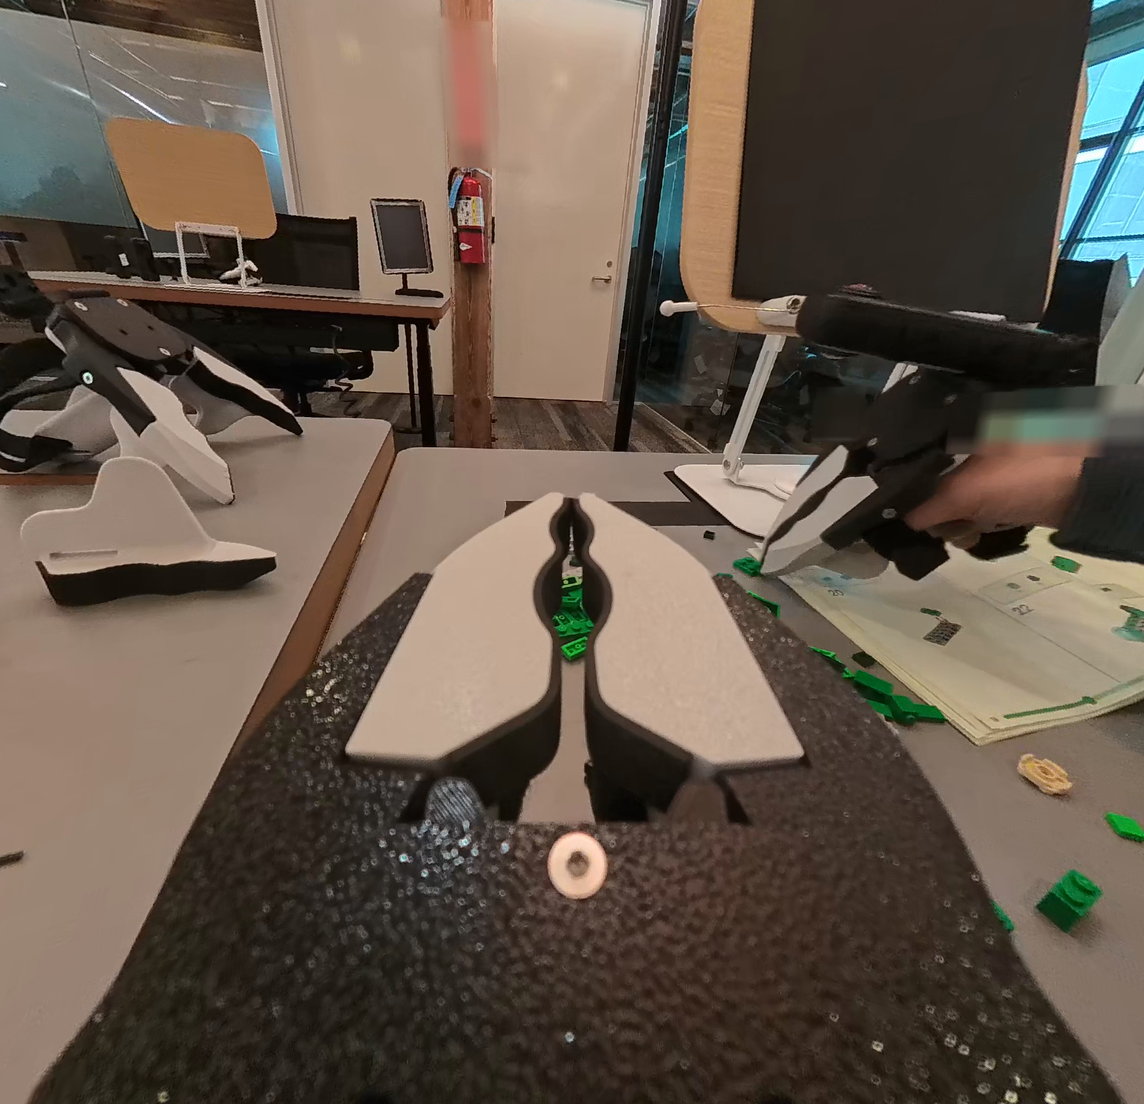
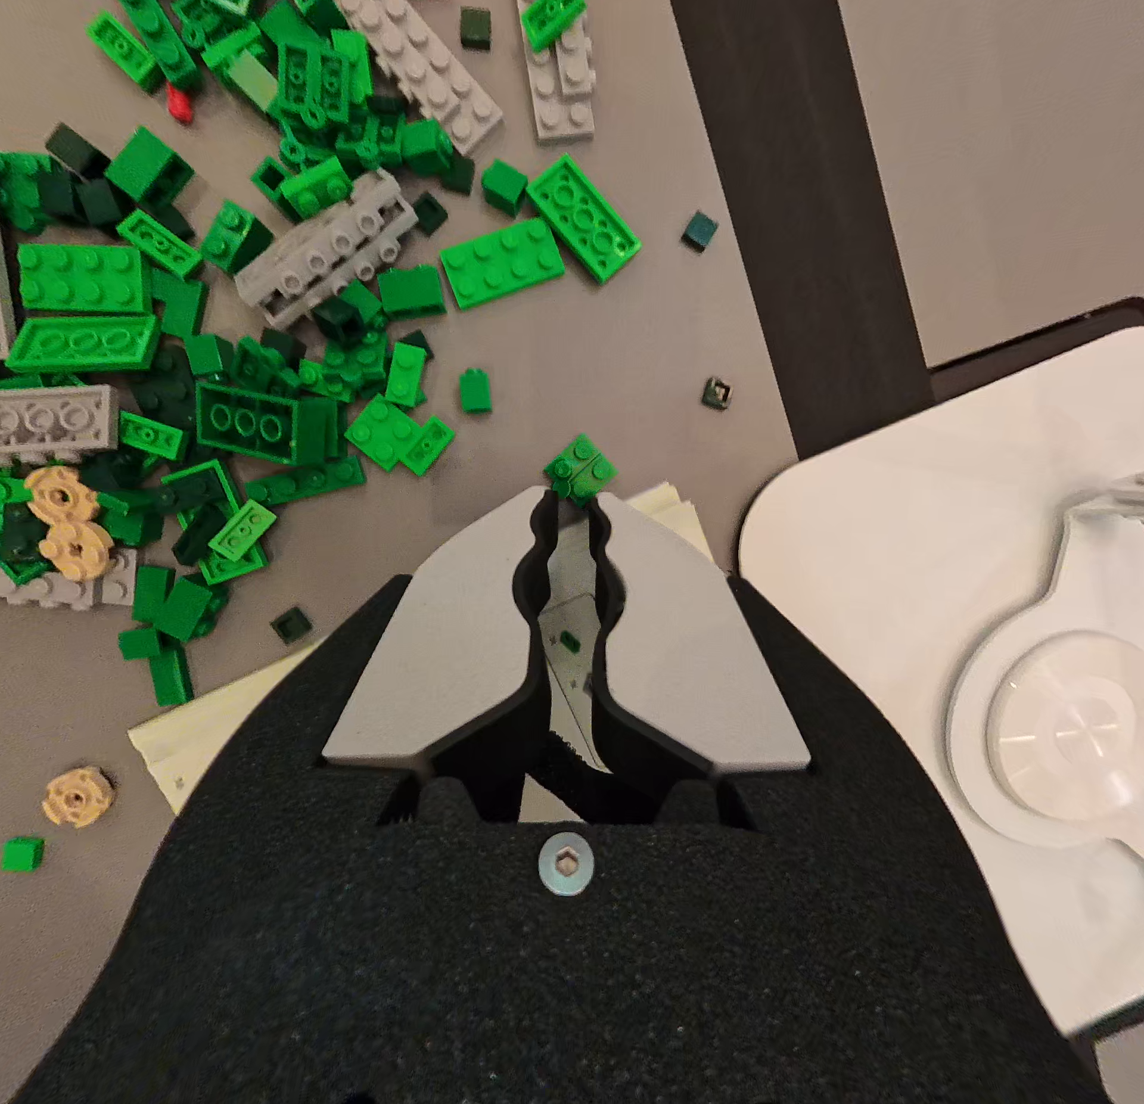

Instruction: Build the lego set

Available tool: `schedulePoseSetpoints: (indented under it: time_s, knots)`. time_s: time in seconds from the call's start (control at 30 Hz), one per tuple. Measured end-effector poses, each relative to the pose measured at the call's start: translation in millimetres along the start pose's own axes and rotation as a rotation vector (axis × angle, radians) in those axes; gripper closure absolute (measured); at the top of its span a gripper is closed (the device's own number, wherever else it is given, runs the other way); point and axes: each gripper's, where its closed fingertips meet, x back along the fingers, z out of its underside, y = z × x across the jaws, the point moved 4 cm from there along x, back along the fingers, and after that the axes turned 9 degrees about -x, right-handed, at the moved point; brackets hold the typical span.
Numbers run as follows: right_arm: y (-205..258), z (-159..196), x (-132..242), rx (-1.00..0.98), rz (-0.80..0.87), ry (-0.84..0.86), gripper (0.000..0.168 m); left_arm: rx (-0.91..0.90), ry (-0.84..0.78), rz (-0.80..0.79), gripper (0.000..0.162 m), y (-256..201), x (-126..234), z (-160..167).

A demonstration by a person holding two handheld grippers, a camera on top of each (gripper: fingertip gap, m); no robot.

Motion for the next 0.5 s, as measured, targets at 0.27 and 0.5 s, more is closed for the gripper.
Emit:
schedulePoseSetpoints:
  time_s: [0.27,0.5]
  knots:
    - [21,-45,8,0.132,-0.062,-0.189,0.155,0.003,-0.003,-0.002,0.162,0,0,0]
    - [46,-67,-13,0.212,-0.218,-0.095,0.147,0.002,-0.001,-0.001,0.162,0,0,0]
